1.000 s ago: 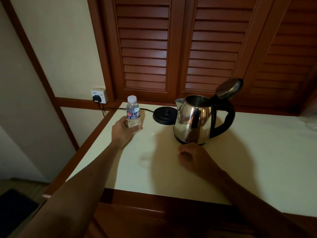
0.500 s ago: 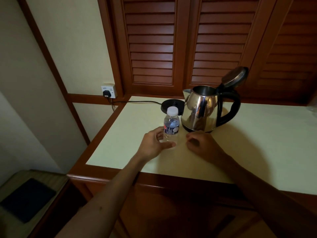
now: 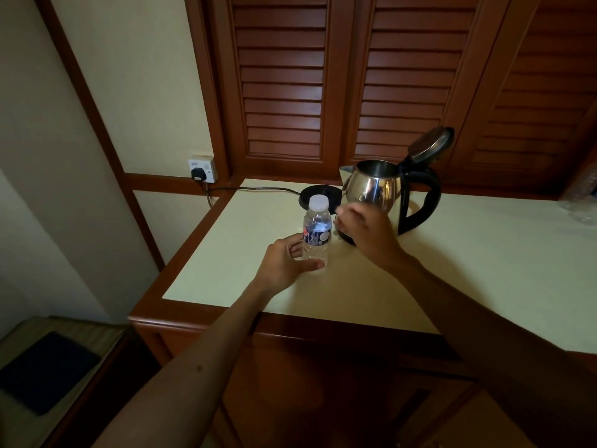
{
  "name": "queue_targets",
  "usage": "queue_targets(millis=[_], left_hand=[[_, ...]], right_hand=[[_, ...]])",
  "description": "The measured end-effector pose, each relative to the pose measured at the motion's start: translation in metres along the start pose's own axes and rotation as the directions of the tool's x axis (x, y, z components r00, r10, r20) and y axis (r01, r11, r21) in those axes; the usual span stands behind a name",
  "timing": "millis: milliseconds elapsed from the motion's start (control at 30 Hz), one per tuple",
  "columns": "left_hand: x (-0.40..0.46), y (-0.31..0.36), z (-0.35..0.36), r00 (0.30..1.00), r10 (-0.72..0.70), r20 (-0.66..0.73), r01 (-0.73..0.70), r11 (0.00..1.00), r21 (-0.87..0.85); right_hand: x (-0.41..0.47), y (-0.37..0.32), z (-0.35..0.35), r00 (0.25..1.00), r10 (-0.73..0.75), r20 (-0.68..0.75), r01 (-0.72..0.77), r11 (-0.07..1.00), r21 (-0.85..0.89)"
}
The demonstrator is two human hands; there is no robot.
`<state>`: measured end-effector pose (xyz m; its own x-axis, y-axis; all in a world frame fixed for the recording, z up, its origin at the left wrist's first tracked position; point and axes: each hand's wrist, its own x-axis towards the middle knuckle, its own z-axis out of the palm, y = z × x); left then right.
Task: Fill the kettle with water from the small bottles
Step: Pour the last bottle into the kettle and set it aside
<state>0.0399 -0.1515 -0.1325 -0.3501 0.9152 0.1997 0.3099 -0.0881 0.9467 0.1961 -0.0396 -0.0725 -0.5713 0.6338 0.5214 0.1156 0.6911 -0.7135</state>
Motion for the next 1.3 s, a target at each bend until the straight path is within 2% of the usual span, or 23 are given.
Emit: queue_targets(millis=[67,167,267,600,833,1000,1167,1300], left_hand=[[-0.001,0.001,0.001,1.000,0.008,-0.009,-0.008,1.000,0.002],[-0.002,0.002,0.001,1.000,0.023,0.008,-0.023,1.000,-0.010],[-0.002,0.001,0.001,1.000,0.018,0.022,-0.017,0.999,-0.032],[0.004,-0.006,-0.003,0.998,-0.014,0.058,0.023,0.986,-0.167],[0.004,-0.006,-0.004,0.997,-0.020,0.074,0.032,0.985,-0.167],[0.004,-0.006,-0.004,0.996,-0.037,0.075,0.048,0.987,-0.155],[0.004,-0.005,-0.005,0.996,-0.032,0.078,0.042,0.991,-0.131],[0.006,-0.007,-0.005,0.997,-0.025,0.071,0.034,0.991,-0.127]], right_hand=[[0.014,-0.023,-0.001,0.997,-0.071,0.030,0.072,0.997,-0.031],[0.029,-0.042,-0.003,0.976,-0.130,0.177,0.165,0.967,-0.197],[0.038,-0.045,-0.005,0.965,-0.169,0.202,0.229,0.916,-0.328],[0.041,-0.052,-0.010,0.921,-0.178,0.348,0.310,0.874,-0.373],[0.053,-0.050,-0.020,0.825,-0.202,0.528,0.430,0.830,-0.354],[0.062,-0.062,-0.029,0.821,-0.101,0.561,0.355,0.861,-0.364],[0.063,-0.071,-0.020,0.848,-0.105,0.519,0.421,0.727,-0.542],[0.061,-0.071,-0.015,0.839,-0.127,0.529,0.440,0.729,-0.524]])
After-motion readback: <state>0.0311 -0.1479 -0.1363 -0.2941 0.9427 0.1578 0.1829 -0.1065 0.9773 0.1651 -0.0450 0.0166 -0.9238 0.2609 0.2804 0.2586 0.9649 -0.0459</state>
